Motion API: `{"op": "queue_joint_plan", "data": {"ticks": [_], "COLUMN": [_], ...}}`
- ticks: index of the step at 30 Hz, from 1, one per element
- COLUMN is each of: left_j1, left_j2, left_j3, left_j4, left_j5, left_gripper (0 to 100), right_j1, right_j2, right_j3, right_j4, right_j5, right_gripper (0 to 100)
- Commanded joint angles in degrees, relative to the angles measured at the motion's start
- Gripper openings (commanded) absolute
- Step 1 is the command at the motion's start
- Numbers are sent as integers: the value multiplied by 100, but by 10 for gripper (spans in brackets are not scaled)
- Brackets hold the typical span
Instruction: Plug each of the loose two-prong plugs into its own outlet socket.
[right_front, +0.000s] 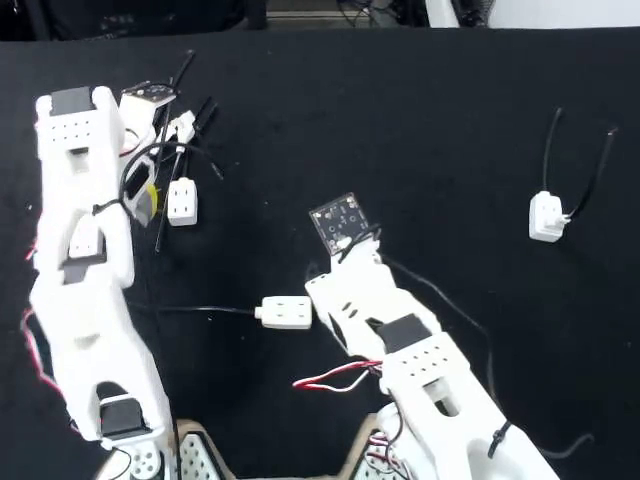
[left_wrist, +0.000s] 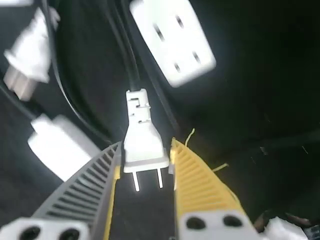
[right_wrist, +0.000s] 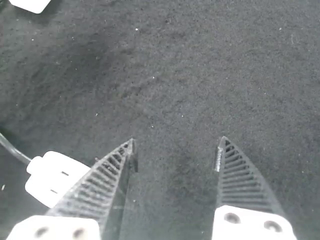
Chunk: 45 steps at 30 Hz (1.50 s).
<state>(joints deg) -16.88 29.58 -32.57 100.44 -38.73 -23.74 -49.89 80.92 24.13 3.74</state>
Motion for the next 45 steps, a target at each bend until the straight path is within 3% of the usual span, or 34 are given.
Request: {"op": "queue_joint_plan", "data": {"ticks": [1, 7, 10, 13, 17, 23, 27, 31, 34, 39, 45], "left_j1": [-48, 927, 1974, 3099, 4268, 5385, 5508, 5481, 5446, 4796, 3670], "left_j2": [-1952, -3824, -4527, -4932, -4958, -4598, -4141, -3525, -3314, -3499, -3534], "left_j3": [1341, 3116, 3714, 4154, 5033, 5921, 6026, 5921, 5763, 5613, 5833], "left_j4": [44, 26, 18, -290, -1354, -3385, -4440, -4730, -4475, -3481, -3077], "left_j5": [70, 176, 774, 1327, 1873, 2514, 3165, 3648, 3763, 3534, 3059], "left_gripper": [30, 30, 30, 30, 30, 30, 34, 184, 249, 177, 170], "right_j1": [-9, 1442, 2321, 2954, 3798, 4905, 5037, 5029, 5029, 4941, 3895], "right_j2": [-171, -180, -180, -163, -180, -180, -180, -180, -180, -180, -145], "right_j3": [-215, -1068, -1648, -2308, -2624, -2264, -1938, -1824, -1824, -1824, -1824], "right_j4": [35, 976, 1556, 2497, 3358, 3481, 3446, 3437, 3437, 3437, 3437], "right_j5": [53, -352, -633, -290, 334, 923, 1204, 1240, 1240, 1240, 1240], "right_gripper": [240, 240, 240, 240, 240, 240, 240, 240, 240, 240, 240]}}
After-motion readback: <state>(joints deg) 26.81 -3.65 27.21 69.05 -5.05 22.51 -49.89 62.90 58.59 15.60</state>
